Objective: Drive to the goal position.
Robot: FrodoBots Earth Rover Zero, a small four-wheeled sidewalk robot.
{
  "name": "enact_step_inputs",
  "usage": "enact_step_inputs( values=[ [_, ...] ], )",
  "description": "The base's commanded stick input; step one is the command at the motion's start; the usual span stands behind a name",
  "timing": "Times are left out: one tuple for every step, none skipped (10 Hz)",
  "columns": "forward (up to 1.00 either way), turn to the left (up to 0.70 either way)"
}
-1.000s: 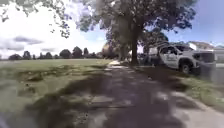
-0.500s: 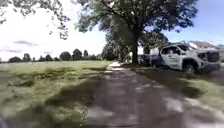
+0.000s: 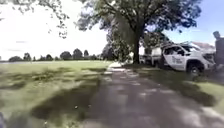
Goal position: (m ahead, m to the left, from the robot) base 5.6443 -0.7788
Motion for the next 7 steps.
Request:
enact_step_inputs(
  values=[
    [0.7, 0.0],
    [0.7, 0.0],
    [0.7, 0.0],
    [0.7, 0.0],
    [0.7, 0.0],
    [0.7, 0.0],
    [0.7, 0.0]
  ],
)
